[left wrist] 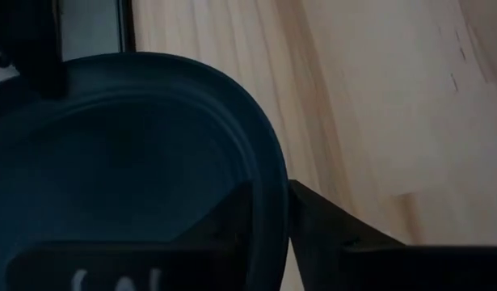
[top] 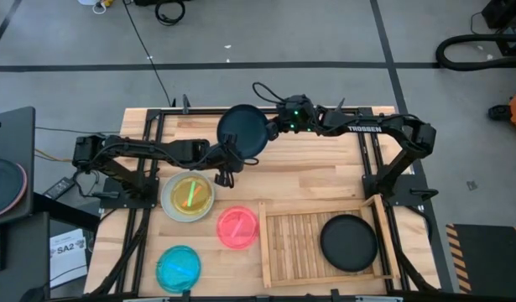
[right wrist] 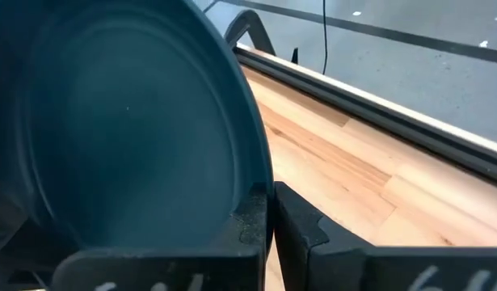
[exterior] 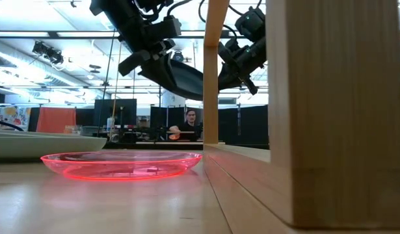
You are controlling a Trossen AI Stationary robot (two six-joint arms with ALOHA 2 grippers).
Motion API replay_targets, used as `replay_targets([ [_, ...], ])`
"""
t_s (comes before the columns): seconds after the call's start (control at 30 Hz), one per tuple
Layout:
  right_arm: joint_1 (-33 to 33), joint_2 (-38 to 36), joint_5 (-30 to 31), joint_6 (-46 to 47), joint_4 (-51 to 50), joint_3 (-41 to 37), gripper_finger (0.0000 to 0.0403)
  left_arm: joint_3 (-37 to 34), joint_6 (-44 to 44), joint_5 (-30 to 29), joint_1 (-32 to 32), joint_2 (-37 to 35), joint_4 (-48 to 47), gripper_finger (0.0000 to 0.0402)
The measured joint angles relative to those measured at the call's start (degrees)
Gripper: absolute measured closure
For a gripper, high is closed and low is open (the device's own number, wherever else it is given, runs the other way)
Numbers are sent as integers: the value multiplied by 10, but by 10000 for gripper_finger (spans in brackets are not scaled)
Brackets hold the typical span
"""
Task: Place and stack plates onto a shelf
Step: Stack the dark blue plate on the black plate on the shelf
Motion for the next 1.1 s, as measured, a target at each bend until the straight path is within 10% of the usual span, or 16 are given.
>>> replay_targets([
  [0.6, -103, 0, 79, -122, 37, 0, 388, 0, -1, 2, 0, 0, 24, 249],
  [1.1, -202, -94, -130, -193, -231, 11, 388, 0, -2, 54, 0, 0, 26, 249],
])
